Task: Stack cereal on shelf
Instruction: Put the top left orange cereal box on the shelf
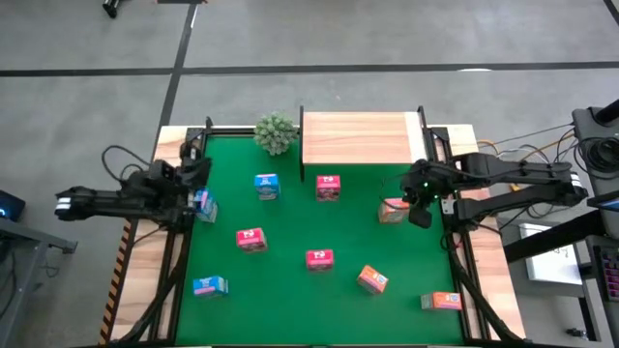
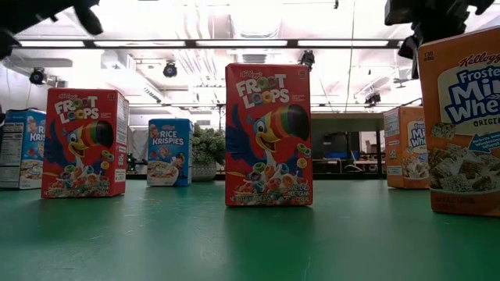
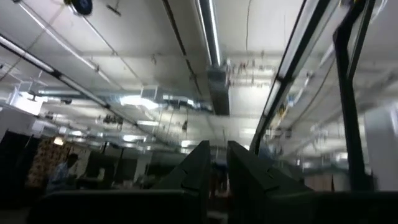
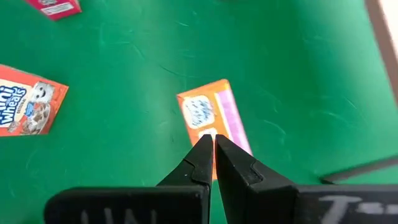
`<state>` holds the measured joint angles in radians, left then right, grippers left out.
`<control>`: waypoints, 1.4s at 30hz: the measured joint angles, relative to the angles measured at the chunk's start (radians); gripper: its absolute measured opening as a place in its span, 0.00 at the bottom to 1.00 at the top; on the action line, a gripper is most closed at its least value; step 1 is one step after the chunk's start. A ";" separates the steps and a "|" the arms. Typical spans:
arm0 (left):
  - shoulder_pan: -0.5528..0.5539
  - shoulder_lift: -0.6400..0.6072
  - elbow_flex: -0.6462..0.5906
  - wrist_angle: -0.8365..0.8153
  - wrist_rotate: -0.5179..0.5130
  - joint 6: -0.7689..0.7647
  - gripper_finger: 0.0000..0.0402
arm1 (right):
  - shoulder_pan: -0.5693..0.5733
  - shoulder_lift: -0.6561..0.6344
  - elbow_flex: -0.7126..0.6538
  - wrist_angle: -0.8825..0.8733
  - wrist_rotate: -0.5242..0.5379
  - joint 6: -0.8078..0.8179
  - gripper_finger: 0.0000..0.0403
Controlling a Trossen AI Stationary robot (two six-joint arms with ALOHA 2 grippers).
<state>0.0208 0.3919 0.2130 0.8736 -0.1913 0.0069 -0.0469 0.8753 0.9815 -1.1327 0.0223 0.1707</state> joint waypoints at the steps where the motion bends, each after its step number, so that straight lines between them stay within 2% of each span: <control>1: 0.000 0.017 0.029 -0.066 0.000 0.013 0.09 | 0.008 0.001 -0.008 0.015 0.001 0.001 0.02; 6: 0.000 0.086 0.195 -0.502 0.001 0.087 0.09 | 0.039 0.025 -0.021 0.044 0.004 -0.005 0.02; 9: 0.000 0.117 0.256 -0.634 0.000 0.092 0.09 | 0.039 0.036 -0.021 0.046 0.005 -0.036 0.02; 14: 0.000 0.145 0.279 -0.649 0.000 0.094 0.09 | 0.038 0.054 -0.021 0.054 0.060 -0.027 0.04; 17: 0.000 0.144 0.271 -0.636 0.000 0.090 0.09 | 0.038 0.065 -0.021 0.059 0.066 -0.014 0.09; 20: 0.000 0.144 0.263 -0.630 0.000 0.087 0.09 | 0.038 0.080 -0.021 0.065 0.066 0.016 0.19; 26: 0.000 0.145 0.262 -0.629 0.000 0.086 0.09 | 0.038 0.132 -0.021 0.067 0.068 0.039 0.44; 33: 0.000 0.144 0.262 -0.628 0.000 0.086 0.09 | 0.038 0.194 -0.021 0.051 0.080 -0.016 0.67; 37: 0.000 0.145 0.262 -0.628 0.000 0.086 0.09 | 0.038 0.224 -0.022 0.013 0.110 -0.033 0.72; 42: 0.000 0.145 0.261 -0.628 0.000 0.086 0.09 | 0.038 0.262 -0.022 0.008 0.110 -0.039 0.71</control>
<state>0.0212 0.5369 0.4744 0.2455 -0.1909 0.0933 -0.0090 1.1368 0.9592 -1.1248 0.1326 0.1316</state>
